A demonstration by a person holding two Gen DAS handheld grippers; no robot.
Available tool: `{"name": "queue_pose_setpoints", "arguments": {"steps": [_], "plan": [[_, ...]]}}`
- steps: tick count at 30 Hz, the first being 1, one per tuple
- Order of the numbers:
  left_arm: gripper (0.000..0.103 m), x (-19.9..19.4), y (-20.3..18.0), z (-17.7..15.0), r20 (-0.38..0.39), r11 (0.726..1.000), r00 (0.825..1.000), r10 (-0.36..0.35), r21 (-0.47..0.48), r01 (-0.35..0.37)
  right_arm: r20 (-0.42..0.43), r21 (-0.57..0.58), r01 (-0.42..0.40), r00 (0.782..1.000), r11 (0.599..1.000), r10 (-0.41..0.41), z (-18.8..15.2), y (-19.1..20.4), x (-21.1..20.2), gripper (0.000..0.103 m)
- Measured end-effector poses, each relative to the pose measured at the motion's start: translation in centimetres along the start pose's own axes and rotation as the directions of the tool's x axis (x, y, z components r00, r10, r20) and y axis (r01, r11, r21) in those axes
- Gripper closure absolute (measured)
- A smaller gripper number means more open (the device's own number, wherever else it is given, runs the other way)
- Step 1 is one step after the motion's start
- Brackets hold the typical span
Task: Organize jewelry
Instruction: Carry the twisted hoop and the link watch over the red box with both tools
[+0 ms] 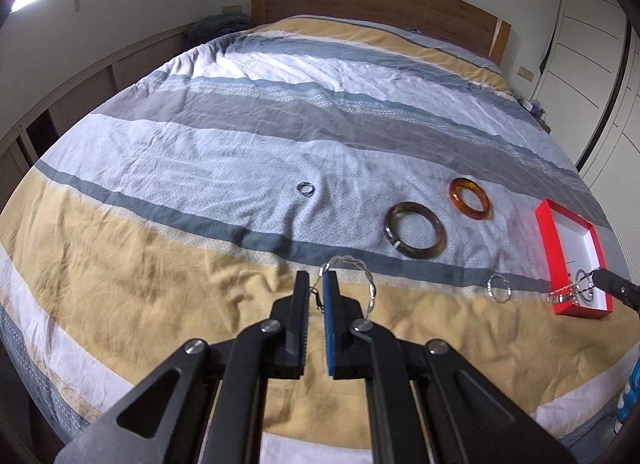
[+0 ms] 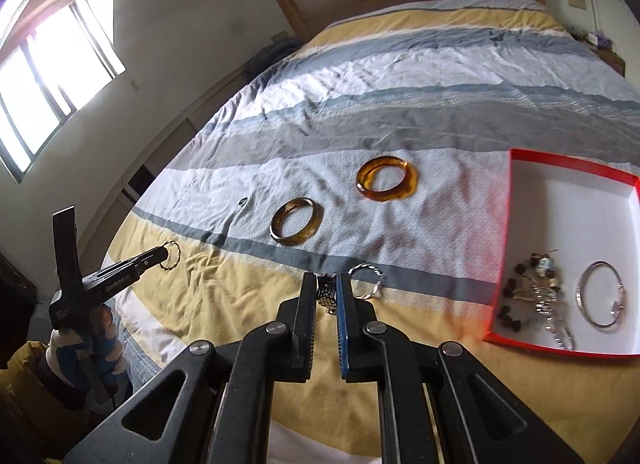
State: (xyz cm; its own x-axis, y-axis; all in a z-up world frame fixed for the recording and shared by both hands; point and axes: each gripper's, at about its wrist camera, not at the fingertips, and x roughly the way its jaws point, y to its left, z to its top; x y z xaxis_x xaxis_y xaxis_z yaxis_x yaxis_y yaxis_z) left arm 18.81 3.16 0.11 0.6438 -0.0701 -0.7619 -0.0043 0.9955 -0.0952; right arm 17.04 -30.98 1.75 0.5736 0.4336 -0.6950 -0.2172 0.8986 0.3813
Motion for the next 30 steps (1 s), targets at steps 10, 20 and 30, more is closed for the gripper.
{"name": "queue_pose_setpoints", "arguments": {"steps": [10,20,30], "plan": [[0.097,0.0,-10.2,1.3,-0.010,0.989,0.992,-0.124,0.079,0.125,0.106,0.065,0.115,0.987,0.991,-0.121,1.0,-7.6,-7.3,0.093],[0.097,3.9,-24.3,3.8,-0.069,0.939,0.962,-0.264,0.208,0.273,0.119,0.103,0.182,0.974,0.978,-0.194,3.4,-15.7,-7.1,0.093],[0.097,9.8,-34.4,4.5,-0.117,0.898,0.946,-0.302,0.298,0.324,0.093,0.112,0.230,0.966,0.967,-0.240,5.1,-22.1,-4.3,0.093]]}}
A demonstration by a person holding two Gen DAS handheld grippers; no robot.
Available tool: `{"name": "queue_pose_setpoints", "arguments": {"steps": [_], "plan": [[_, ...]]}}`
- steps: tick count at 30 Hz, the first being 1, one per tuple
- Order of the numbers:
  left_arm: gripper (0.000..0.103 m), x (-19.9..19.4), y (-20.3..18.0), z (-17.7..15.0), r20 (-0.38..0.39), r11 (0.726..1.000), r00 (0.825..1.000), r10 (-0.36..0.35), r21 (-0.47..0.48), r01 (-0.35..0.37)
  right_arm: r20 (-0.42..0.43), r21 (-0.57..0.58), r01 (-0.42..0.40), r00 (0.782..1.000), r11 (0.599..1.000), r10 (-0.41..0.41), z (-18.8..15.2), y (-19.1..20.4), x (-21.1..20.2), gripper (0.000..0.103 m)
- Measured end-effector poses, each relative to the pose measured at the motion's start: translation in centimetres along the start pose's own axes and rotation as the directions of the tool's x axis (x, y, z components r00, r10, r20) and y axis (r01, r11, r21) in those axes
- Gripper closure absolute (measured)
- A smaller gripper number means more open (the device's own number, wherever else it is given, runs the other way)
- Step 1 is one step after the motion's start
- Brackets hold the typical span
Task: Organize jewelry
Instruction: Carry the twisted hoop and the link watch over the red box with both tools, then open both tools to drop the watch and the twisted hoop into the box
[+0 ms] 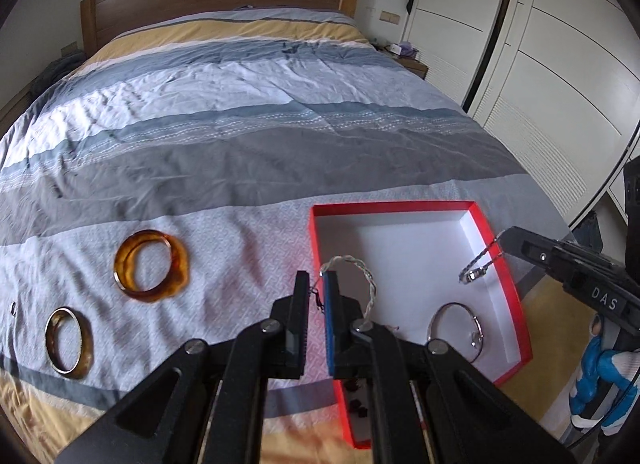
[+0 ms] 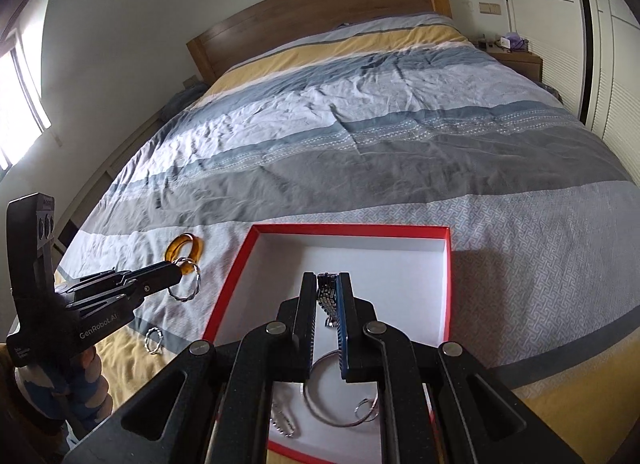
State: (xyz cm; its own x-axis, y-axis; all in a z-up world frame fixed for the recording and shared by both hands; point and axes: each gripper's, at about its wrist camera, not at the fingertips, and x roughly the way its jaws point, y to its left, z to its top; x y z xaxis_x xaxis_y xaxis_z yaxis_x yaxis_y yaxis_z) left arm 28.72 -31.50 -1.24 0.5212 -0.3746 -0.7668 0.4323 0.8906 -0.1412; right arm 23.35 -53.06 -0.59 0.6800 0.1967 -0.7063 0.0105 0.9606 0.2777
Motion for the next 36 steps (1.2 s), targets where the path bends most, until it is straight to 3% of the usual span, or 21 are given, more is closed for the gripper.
{"name": "queue_pose_setpoints", "arguments": {"steps": [11,27,36], "plan": [[0.097,5.7,-3.5,-0.4,-0.050,0.995,0.999,-0.011,0.097,0.016,-0.069,-0.059,0.043,0.997,0.997,-0.047,-0.3,-3.4,3.7,0.094],[0.096,8.2,-4.0,-1.8,-0.099,0.993,0.995,-0.029,0.108,0.040,-0.147,-0.141,0.067,0.985,0.988,-0.088,-2.0,-4.4,5.3,0.093],[0.095,8.2,-4.0,-1.9,-0.104,0.994,0.994,-0.034,0.098,0.045,-0.137,-0.164,0.079,0.985,0.983,-0.102,-2.1,-3.6,4.4,0.080]]}}
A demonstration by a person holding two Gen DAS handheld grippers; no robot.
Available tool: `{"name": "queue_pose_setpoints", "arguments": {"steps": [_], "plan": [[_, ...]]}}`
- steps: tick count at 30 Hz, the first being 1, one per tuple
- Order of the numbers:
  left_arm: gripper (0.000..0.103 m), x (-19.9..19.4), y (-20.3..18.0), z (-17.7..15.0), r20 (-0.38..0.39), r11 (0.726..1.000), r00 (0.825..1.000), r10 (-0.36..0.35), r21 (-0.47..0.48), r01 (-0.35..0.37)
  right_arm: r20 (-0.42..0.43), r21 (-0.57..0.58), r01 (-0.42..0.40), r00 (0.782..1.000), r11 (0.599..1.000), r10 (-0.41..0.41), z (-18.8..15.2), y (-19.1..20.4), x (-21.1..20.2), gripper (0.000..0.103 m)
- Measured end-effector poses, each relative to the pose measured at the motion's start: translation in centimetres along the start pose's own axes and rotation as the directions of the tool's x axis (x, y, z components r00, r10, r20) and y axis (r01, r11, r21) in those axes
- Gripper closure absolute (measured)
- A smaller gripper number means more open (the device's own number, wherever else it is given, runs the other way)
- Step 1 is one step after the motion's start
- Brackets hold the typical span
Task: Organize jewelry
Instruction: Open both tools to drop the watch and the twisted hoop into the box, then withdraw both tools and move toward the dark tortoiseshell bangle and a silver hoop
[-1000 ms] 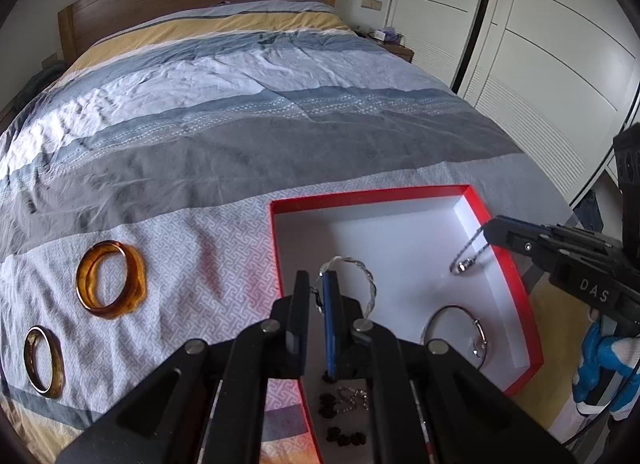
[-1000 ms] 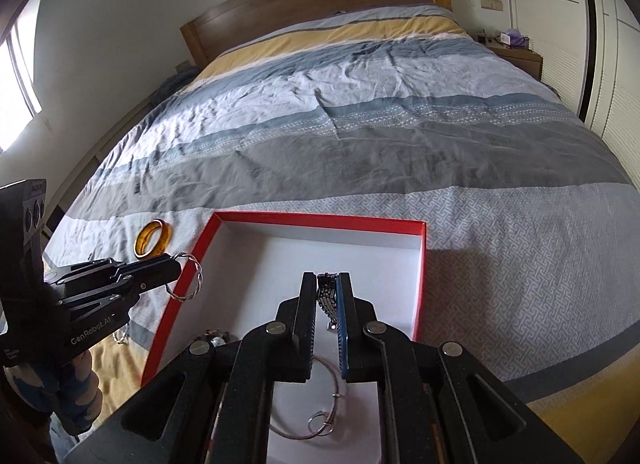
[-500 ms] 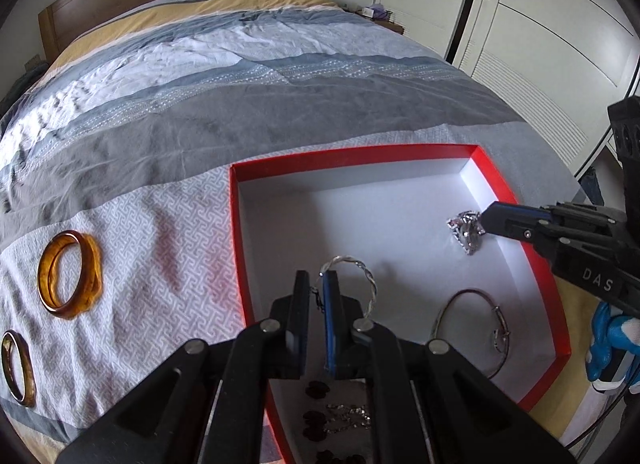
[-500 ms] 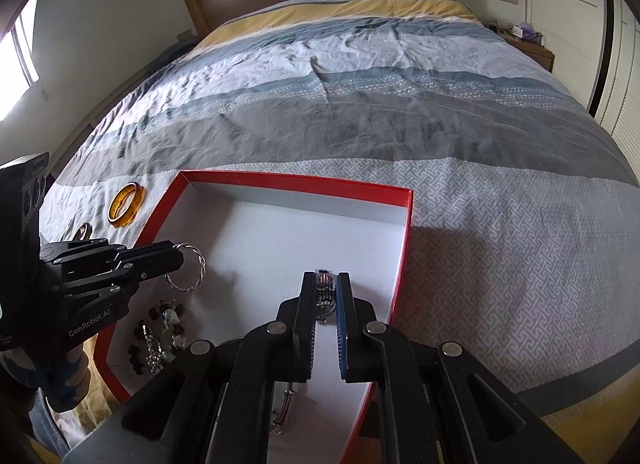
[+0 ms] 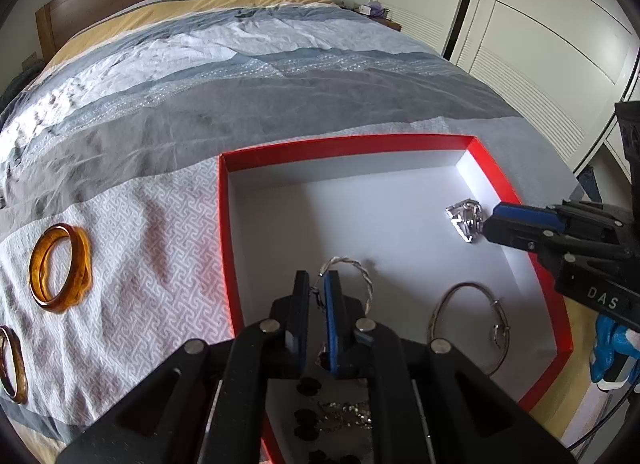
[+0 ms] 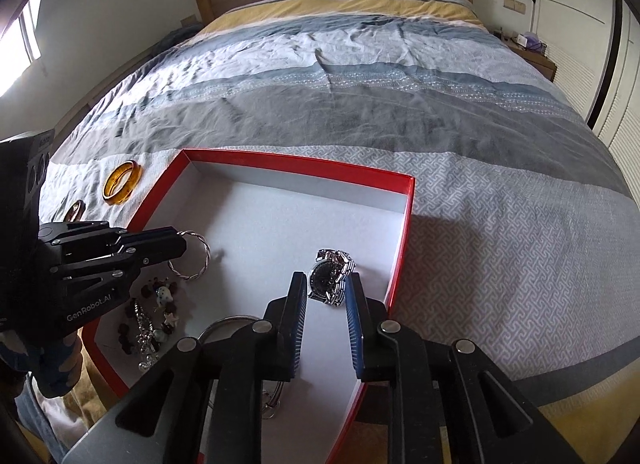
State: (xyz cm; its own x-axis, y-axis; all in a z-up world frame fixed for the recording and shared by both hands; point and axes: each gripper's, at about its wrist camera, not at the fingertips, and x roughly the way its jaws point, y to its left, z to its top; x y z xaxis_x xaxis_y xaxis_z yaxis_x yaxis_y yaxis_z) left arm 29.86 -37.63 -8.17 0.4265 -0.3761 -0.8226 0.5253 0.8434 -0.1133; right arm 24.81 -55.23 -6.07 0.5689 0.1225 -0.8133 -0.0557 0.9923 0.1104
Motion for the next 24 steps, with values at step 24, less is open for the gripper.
{"name": "queue_pose_setpoints", "arguments": {"steps": [24], "plan": [[0.079,-15.6,3.0,-5.5,0.062,0.999,0.998,0.014,-0.042,-0.012,0.114,0.059,-0.008,0.994,0.998,0.001,-3.8,6.4,-14.5,0.071]]}}
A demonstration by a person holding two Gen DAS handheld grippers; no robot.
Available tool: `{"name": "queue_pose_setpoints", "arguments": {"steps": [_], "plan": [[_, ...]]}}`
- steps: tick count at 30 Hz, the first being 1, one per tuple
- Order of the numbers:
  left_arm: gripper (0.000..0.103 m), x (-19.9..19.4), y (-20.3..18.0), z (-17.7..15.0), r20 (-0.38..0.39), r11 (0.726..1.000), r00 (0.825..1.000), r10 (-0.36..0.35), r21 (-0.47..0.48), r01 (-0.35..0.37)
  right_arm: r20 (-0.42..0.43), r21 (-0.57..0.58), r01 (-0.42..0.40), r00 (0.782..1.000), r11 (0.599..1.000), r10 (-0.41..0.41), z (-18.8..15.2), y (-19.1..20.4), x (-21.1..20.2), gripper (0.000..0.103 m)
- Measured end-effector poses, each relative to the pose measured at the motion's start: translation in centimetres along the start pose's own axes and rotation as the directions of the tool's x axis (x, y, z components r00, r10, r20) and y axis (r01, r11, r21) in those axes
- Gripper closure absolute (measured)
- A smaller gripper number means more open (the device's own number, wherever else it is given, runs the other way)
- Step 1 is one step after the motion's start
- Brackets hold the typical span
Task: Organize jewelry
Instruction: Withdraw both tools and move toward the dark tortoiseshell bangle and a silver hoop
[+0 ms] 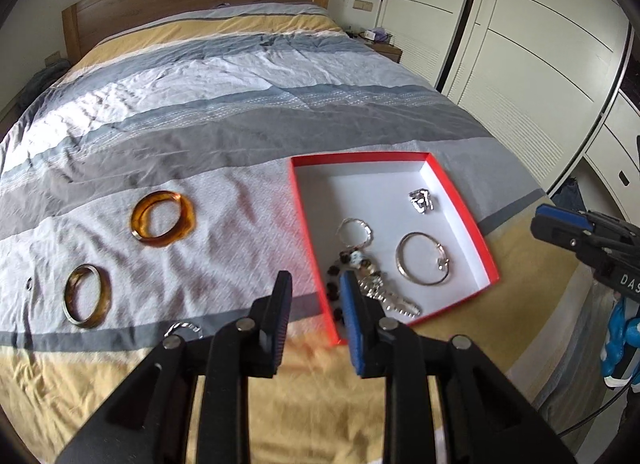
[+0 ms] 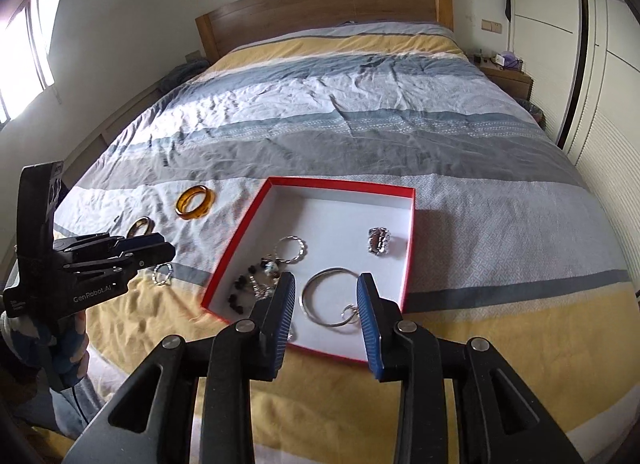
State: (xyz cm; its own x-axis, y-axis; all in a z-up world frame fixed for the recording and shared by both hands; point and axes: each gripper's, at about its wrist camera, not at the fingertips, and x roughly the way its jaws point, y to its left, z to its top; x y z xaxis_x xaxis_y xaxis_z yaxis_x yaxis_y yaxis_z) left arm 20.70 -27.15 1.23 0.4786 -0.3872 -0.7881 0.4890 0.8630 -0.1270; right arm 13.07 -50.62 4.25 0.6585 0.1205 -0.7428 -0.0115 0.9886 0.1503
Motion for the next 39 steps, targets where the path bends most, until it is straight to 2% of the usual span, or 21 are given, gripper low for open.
{"name": "queue_pose_setpoints", "arguments": {"steps": [7,14,18,24,31,39], "plan": [[0.079,-7.0,5.2,-5.1,0.008,0.991,0.993,0.119,-0.063,-0.118,0.048,-0.018,-0.045,0.998,0.999,0.046,-1.5,4.7,-4.9,0.071],[0.079,-13.7,10.5,-11.0,0.016,0.963,0.976,0.219,-0.163,-0.214,0.096,-0.026,-0.091,0.991,0.995,0.093,-3.0,8.7,-8.6,0.071],[0.079,-17.0,12.9,-13.9,0.023,0.943,0.963,0.267,-0.214,-0.256,0.115,-0.037,-0.112,0.987,0.993,0.115,-3.7,10.6,-10.1,0.070],[0.079,-20.6,15.7,-17.3,0.033,0.916,0.953,0.302,-0.286,-0.280,0.122,-0.060,-0.134,0.983,0.989,0.141,-4.6,13.2,-11.3,0.070],[0.079,-21.8,18.0,-19.5,0.029,0.897,0.951,0.308,-0.341,-0.281,0.098,-0.072,-0.154,0.982,0.985,0.161,-5.1,15.9,-10.7,0.070],[0.079,-18.7,20.5,-18.6,-0.009,0.889,0.957,0.290,-0.369,-0.273,0.022,-0.098,-0.165,0.986,0.982,0.167,-4.4,18.3,-6.5,0.070]]}}
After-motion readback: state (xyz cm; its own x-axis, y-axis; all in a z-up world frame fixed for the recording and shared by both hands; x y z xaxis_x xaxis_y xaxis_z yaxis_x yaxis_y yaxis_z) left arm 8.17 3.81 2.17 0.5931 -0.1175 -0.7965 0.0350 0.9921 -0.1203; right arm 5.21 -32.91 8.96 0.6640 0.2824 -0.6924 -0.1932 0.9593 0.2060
